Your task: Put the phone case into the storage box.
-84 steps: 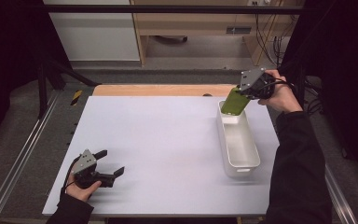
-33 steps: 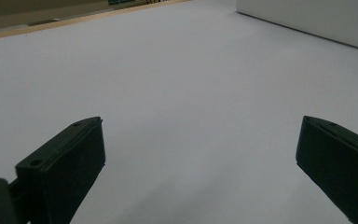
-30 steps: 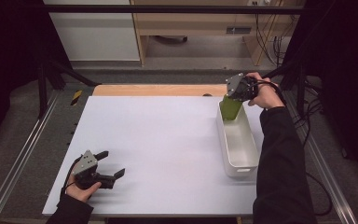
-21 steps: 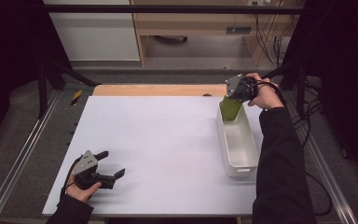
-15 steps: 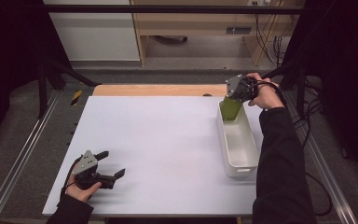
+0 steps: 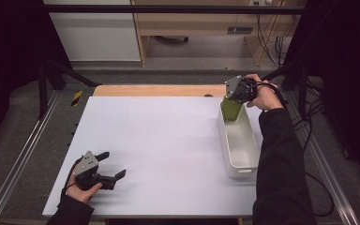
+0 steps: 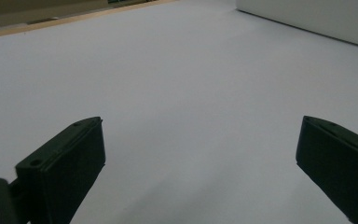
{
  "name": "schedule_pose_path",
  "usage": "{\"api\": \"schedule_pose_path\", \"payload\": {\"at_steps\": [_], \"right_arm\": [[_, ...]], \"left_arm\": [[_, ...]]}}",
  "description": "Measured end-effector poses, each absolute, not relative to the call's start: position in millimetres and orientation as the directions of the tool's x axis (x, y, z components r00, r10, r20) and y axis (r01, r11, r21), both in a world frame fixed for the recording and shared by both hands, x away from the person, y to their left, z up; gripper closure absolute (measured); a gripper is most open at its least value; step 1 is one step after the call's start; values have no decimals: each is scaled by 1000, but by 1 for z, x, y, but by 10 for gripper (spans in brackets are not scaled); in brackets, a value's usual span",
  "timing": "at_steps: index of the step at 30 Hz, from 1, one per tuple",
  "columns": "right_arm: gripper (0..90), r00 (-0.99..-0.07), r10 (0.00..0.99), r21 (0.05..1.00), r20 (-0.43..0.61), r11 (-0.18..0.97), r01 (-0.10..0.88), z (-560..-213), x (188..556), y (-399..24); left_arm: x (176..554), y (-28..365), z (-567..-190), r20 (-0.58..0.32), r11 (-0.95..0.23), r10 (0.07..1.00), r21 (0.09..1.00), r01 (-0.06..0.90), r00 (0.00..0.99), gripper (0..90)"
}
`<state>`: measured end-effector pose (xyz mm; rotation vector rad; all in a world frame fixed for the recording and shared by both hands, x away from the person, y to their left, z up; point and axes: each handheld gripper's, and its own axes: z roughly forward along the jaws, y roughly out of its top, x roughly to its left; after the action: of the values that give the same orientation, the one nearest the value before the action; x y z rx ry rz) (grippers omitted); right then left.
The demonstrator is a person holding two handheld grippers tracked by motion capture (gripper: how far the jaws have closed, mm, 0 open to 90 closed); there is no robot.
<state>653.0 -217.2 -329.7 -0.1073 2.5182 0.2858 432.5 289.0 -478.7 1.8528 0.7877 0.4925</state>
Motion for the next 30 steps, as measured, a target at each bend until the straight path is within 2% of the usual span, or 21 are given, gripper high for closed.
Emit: {"api": "schedule_pose_path", "payload": {"at_steps": [7, 14, 17, 20, 25, 30], "right_arm": [[681, -813, -2, 187, -583, 973, -137, -328, 653, -218], [549, -802, 29, 233, -596, 963, -138, -325, 652, -220], [436, -800, 78, 284, -594, 951, -118, -321, 651, -220], [392, -799, 101, 306, -593, 946, -108, -318, 649, -221], [265, -809, 213, 418, -548, 907, -44, -310, 642, -223], [185, -808, 275, 481, -521, 877, -12, -303, 630, -223]], "left_arm": [[432, 289, -479, -19, -267, 711, 918, 294, 703, 10], [433, 289, -479, -20, -267, 711, 918, 295, 703, 10], [433, 289, -479, -21, -264, 711, 918, 295, 702, 10], [432, 289, -478, -21, -263, 710, 919, 293, 704, 10], [432, 289, -478, -26, -258, 710, 920, 294, 704, 10], [432, 289, -478, -26, -258, 709, 921, 293, 705, 10]]}}
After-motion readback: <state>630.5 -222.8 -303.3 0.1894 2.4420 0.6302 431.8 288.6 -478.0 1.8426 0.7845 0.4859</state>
